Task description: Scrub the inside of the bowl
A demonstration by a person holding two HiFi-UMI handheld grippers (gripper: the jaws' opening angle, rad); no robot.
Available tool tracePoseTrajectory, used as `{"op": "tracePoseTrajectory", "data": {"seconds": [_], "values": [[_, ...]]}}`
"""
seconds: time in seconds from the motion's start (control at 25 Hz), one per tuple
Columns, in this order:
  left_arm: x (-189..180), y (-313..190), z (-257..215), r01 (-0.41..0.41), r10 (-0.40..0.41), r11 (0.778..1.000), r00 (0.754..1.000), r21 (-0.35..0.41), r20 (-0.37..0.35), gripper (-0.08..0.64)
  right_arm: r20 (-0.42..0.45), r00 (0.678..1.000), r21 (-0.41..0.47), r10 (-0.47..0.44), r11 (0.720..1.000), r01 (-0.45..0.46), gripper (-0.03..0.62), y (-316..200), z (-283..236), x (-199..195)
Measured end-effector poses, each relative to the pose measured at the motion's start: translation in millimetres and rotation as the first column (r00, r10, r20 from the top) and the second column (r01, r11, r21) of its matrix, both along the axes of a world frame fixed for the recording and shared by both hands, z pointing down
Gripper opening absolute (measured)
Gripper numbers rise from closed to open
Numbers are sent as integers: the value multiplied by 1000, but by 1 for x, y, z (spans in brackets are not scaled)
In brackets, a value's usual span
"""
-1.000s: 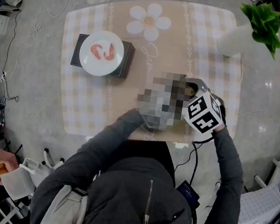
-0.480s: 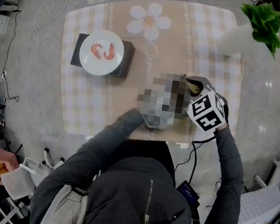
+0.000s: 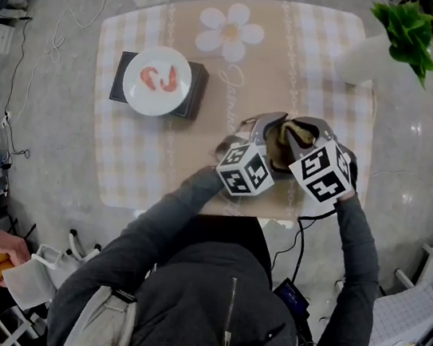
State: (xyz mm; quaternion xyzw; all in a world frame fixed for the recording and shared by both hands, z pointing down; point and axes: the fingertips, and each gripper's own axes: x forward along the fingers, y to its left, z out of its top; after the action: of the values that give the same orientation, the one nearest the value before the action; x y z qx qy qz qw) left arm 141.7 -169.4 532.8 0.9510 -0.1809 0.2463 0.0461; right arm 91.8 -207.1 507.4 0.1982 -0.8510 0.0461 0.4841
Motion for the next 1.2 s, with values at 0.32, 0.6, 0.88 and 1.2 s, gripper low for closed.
{"op": "tracePoseTrajectory", "data": {"seconds": [0.32,0.6,0.88,1.2], "values": [[0,-1,1,1,-1,1000,1000,0,1,598,-9,1000,0,23,1000,-23,64,-1,0,9],[-1,0,0,1,-1,1000,1000,-1,0,598,-18,999,-3,27,1000,-27,64,3,0,14],[0,-1,1,2,-2,1000,1000,1,1,598,-33,999,4,41,999,-41,64,8,1,20],[0,-1,1,4,-4,1000,1000,3,3,598,-52,997,13,48,999,-48,64,17,0,26]]}}
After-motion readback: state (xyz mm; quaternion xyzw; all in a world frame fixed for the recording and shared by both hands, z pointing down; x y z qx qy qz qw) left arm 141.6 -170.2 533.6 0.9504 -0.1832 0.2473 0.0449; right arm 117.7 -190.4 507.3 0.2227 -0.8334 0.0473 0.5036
